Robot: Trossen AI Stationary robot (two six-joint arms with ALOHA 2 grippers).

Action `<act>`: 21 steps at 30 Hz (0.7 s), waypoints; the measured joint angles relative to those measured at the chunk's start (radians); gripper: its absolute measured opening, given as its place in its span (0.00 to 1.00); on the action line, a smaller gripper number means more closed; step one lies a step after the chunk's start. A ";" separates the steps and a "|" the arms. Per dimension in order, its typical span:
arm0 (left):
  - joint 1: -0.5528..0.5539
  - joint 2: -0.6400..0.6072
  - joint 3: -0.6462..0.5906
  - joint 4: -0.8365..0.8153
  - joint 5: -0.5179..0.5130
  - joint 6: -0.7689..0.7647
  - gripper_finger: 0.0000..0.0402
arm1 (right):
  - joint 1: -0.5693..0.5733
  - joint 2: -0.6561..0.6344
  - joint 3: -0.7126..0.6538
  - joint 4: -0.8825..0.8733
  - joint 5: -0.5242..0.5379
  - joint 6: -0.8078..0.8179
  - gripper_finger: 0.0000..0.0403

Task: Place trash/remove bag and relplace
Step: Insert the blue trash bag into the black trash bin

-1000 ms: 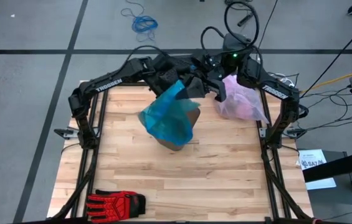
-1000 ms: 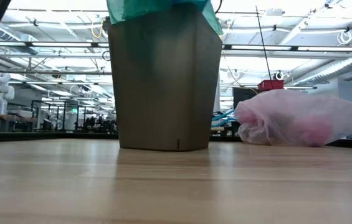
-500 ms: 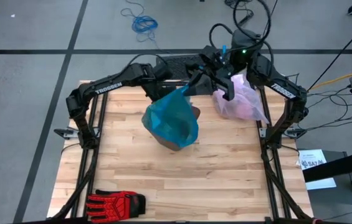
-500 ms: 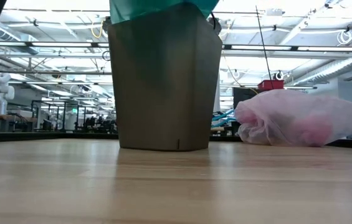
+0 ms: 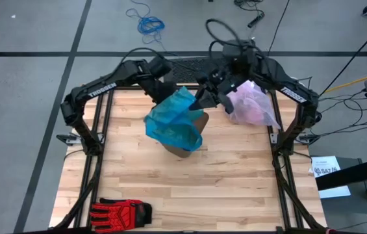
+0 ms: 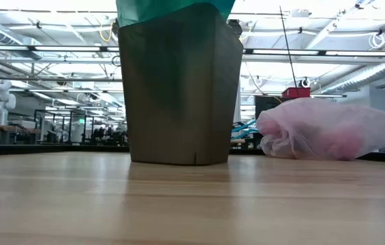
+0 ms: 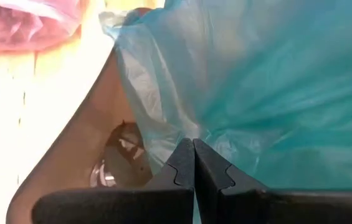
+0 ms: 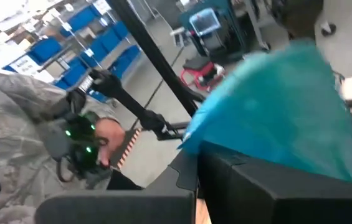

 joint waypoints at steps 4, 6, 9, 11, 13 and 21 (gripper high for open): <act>0.010 -0.026 0.000 0.050 -0.007 -0.003 0.00 | 0.005 0.020 -0.001 -0.020 0.000 -0.008 0.00; 0.025 -0.050 0.003 0.117 -0.002 -0.028 0.00 | 0.014 0.024 -0.001 -0.010 -0.006 -0.008 0.00; 0.042 -0.062 0.004 0.211 0.059 -0.082 0.00 | 0.028 0.027 -0.001 0.019 -0.016 -0.001 0.00; 0.043 -0.049 0.004 0.256 0.102 -0.105 0.00 | 0.031 0.028 -0.001 0.042 -0.019 0.016 0.00; 0.032 -0.024 0.004 0.307 0.146 -0.110 0.00 | 0.036 0.028 -0.001 0.072 -0.028 0.024 0.00; -0.054 0.096 0.004 0.439 0.298 -0.182 0.00 | 0.037 0.029 -0.001 0.113 -0.042 0.051 0.00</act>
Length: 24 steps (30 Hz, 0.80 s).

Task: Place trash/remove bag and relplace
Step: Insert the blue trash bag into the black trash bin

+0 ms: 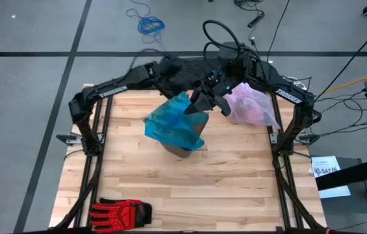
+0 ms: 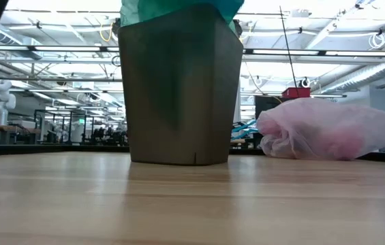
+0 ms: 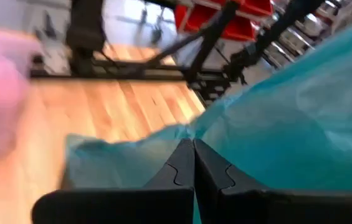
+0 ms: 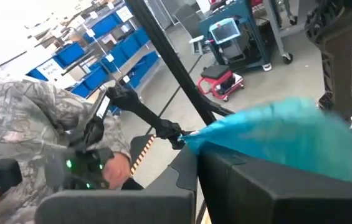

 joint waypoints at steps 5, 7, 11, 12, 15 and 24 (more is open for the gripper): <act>-0.032 0.055 -0.003 -0.098 -0.027 0.020 0.00 | 0.001 0.000 0.000 0.006 0.000 0.009 0.00; -0.032 0.059 -0.003 -0.180 -0.096 0.061 0.00 | 0.001 0.000 0.000 0.006 0.000 0.009 0.00; -0.032 0.058 -0.003 -0.298 -0.243 0.131 0.00 | 0.000 0.000 0.000 -0.007 0.001 0.002 0.00; -0.029 0.058 -0.003 -0.316 -0.262 0.135 0.00 | 0.000 0.000 0.000 -0.012 0.002 -0.005 0.00; -0.028 0.058 -0.004 -0.329 -0.315 0.135 0.00 | 0.000 0.000 0.000 -0.028 0.006 -0.019 0.00; -0.014 0.008 -0.012 -0.246 -0.317 0.077 0.00 | -0.007 0.000 0.001 -0.098 0.013 -0.063 0.00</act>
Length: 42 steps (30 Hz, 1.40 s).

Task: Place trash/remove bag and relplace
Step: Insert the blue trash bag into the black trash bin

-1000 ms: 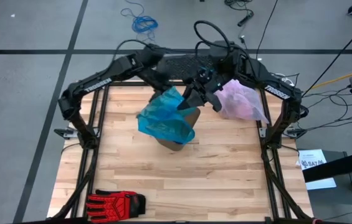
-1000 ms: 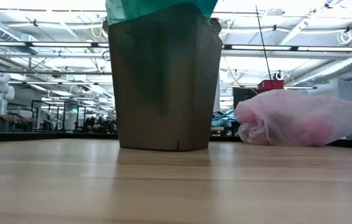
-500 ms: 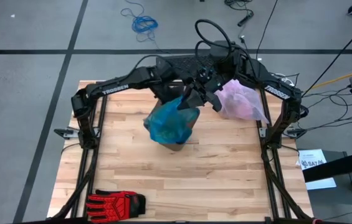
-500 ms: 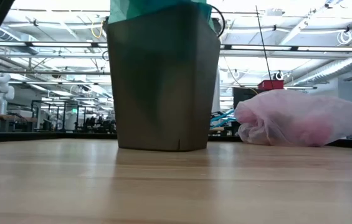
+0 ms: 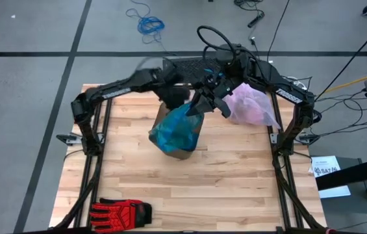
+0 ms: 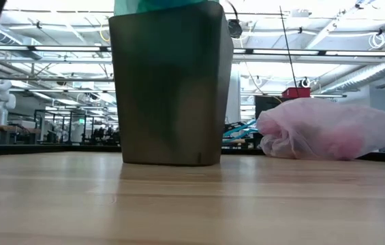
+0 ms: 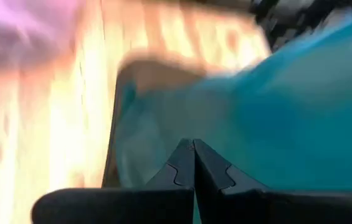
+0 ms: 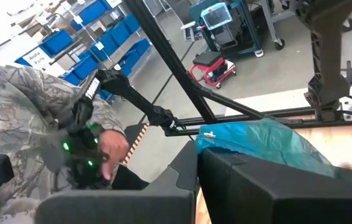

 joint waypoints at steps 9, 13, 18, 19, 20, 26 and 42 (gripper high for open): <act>0.037 -0.100 0.012 0.136 0.080 -0.034 0.00 | 0.000 0.000 0.000 0.004 -0.002 -0.004 0.00; 0.014 -0.067 0.014 0.264 0.146 -0.061 0.00 | -0.001 0.000 0.000 0.019 -0.003 -0.004 0.00; -0.015 -0.010 0.012 0.343 0.187 -0.098 0.00 | -0.001 0.000 0.001 0.021 -0.004 -0.004 0.00; -0.019 -0.003 0.012 0.339 0.192 -0.098 0.00 | -0.001 0.000 0.001 0.022 -0.004 -0.004 0.00; -0.023 0.006 0.013 0.323 0.193 -0.094 0.00 | -0.001 0.000 0.001 0.022 -0.004 -0.004 0.00; -0.037 0.041 0.011 0.076 0.086 0.008 0.00 | -0.001 0.000 0.001 0.021 -0.004 -0.003 0.00; 0.040 -0.033 -0.010 -0.037 -0.291 0.023 0.00 | -0.034 0.048 0.001 -0.281 0.165 -0.211 0.00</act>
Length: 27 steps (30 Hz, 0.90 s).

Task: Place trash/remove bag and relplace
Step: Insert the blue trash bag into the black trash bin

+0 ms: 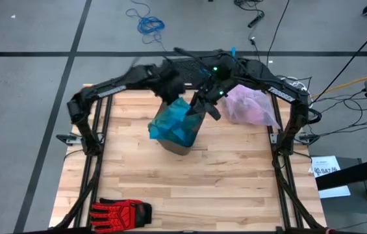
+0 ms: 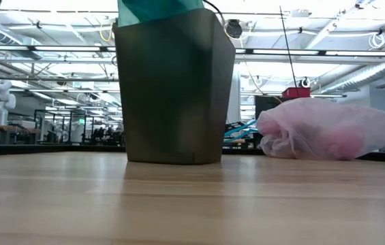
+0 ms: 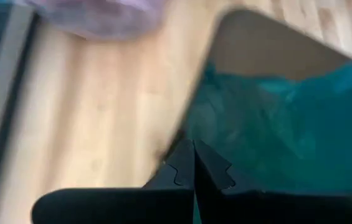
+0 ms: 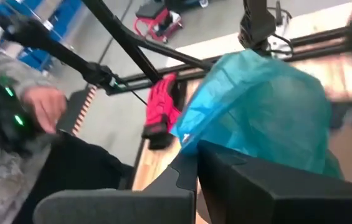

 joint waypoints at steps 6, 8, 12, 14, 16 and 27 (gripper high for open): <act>0.100 -0.102 0.001 -0.002 -0.087 -0.032 0.00 | -0.002 0.025 0.000 -0.011 0.021 -0.050 0.00; 0.127 -0.141 0.001 -0.004 -0.123 -0.048 0.00 | -0.007 0.027 0.000 -0.011 0.024 -0.045 0.00; 0.172 -0.222 0.001 -0.007 -0.165 -0.064 0.00 | -0.012 0.011 0.000 0.000 0.049 -0.030 0.00; 0.184 -0.265 0.001 -0.001 -0.176 -0.078 0.00 | -0.014 0.005 0.000 0.009 0.068 -0.010 0.00; 0.189 -0.315 0.001 0.008 -0.178 -0.082 0.00 | -0.025 0.004 0.000 0.014 0.110 0.014 0.00; 0.192 -0.525 0.001 0.107 -0.177 -0.193 0.00 | -0.089 0.102 0.000 -0.055 0.279 0.016 0.00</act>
